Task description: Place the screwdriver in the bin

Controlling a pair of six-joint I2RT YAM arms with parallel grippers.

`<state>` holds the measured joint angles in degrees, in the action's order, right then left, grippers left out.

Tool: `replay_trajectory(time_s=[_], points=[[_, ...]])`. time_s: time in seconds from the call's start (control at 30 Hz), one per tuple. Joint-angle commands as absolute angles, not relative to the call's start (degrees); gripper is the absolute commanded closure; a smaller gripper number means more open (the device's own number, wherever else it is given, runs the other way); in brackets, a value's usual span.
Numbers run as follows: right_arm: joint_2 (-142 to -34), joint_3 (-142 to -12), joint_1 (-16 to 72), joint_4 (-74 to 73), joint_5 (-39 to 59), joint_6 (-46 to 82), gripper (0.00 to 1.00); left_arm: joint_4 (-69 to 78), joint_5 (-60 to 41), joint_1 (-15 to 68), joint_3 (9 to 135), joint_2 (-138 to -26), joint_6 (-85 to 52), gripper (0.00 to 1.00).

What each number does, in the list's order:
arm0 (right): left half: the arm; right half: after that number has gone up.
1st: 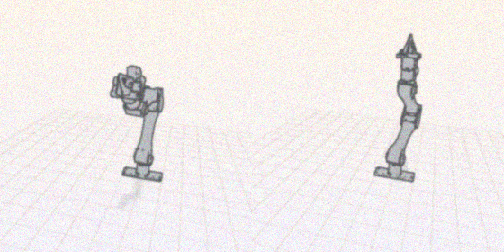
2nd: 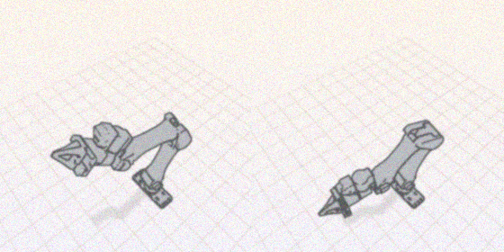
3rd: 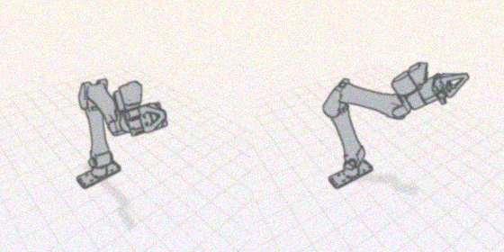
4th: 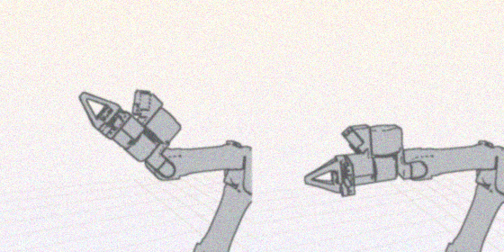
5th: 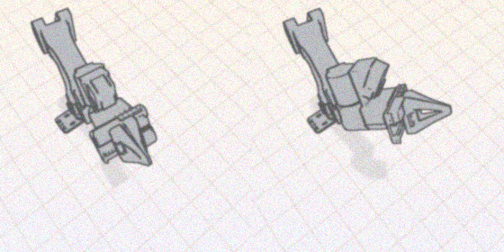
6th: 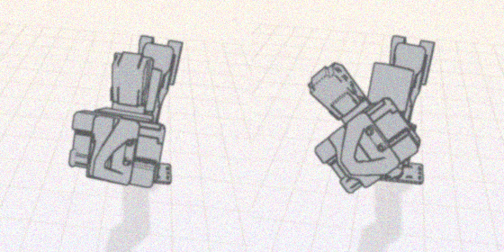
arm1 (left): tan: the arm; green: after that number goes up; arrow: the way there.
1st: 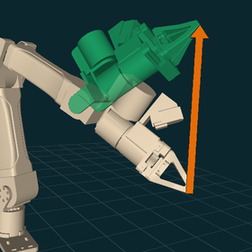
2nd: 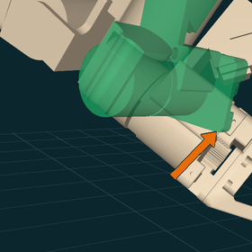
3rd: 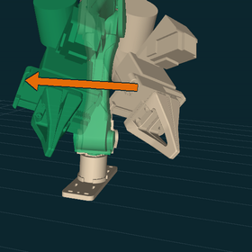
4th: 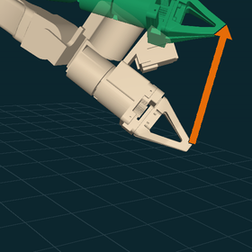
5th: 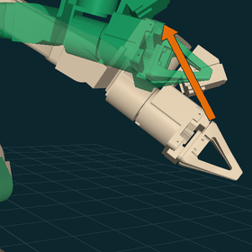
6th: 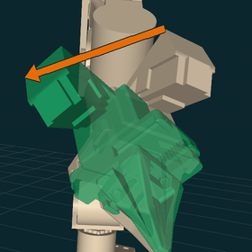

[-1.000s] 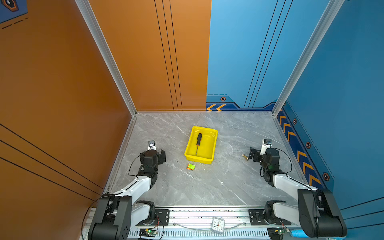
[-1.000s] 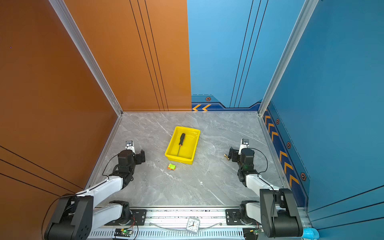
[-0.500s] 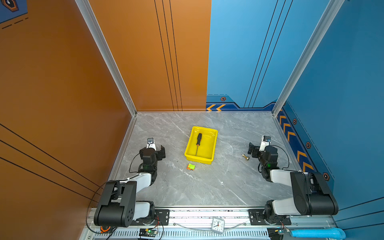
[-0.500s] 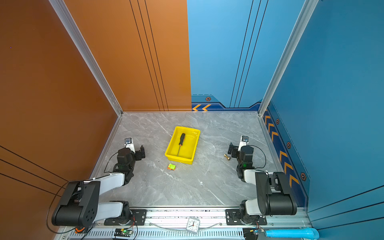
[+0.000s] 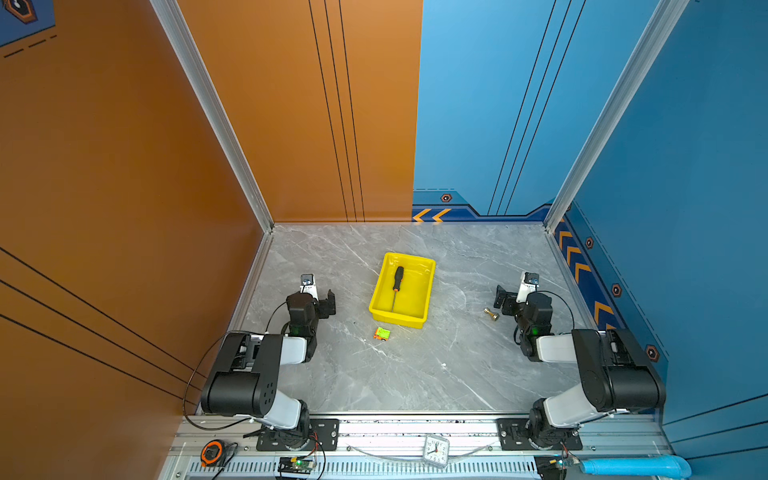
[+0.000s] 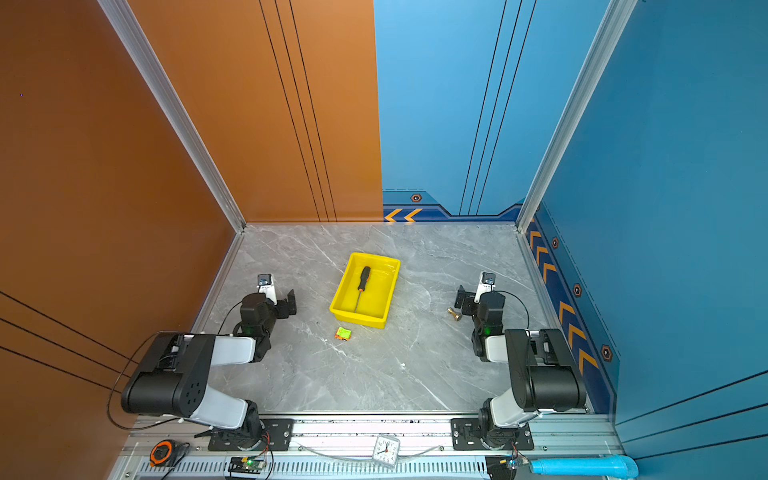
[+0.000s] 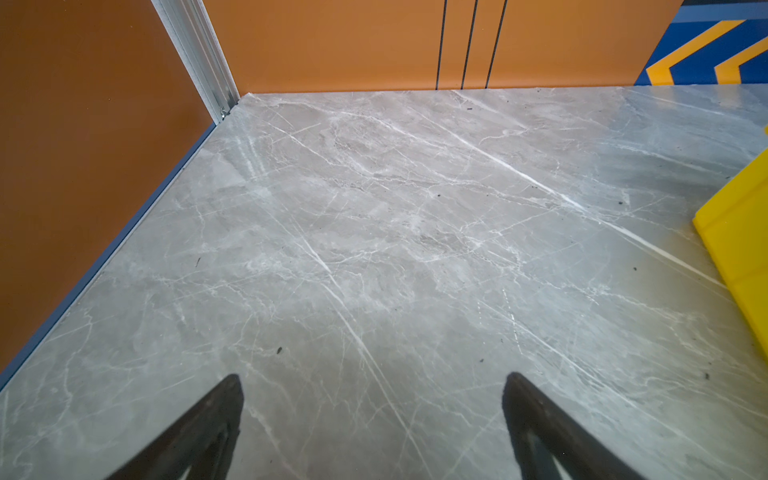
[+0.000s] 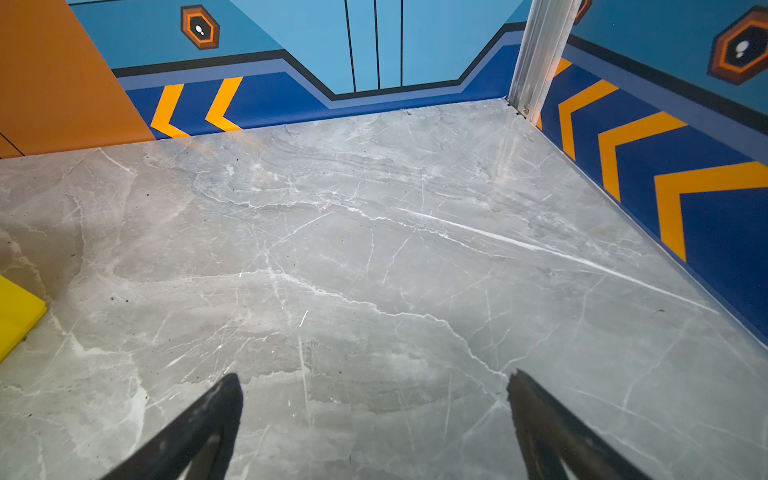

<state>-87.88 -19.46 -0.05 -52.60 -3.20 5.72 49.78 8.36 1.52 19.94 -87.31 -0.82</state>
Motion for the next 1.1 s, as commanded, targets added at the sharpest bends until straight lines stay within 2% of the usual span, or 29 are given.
replay_trajectory(time_s=[0.0,0.3,1.07], points=[[-88.57,-20.90,0.38,-52.92,-5.43,4.61,0.00,53.59,6.93,1.25,21.06,-89.24,0.22,0.02],[-88.59,-21.36,1.75,-52.12,-8.53,3.88,0.00,53.70,10.39,1.67,21.30,-89.52,-0.05,0.02],[-88.59,-21.36,2.02,-52.12,-9.21,3.77,0.00,53.26,9.92,2.27,21.73,-89.78,0.92,0.02]])
